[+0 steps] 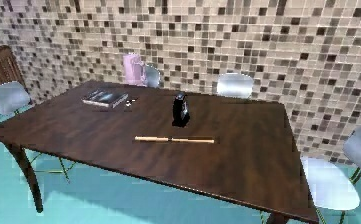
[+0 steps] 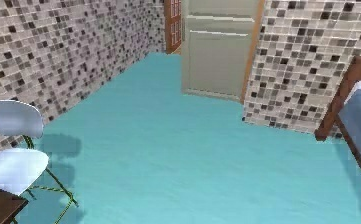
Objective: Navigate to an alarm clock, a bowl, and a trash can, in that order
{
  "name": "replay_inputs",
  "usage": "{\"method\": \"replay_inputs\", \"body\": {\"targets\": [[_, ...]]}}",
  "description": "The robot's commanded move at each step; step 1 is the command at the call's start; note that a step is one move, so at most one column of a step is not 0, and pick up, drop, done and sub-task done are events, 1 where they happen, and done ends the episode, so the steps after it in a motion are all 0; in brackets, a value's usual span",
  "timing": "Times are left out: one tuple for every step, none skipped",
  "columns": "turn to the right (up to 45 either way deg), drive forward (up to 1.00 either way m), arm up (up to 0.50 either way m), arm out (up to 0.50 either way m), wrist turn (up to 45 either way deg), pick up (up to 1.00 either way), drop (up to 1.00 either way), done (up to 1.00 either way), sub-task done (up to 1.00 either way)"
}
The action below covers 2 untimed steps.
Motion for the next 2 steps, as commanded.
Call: {"method": "replay_inputs", "body": {"targets": [[45.0,0.0,0.0,0.0,0.0,0.0,0.0,0.0,0.0],[45.0,0.0,0.0,0.0,0.0,0.0,0.0,0.0,0.0]]}}
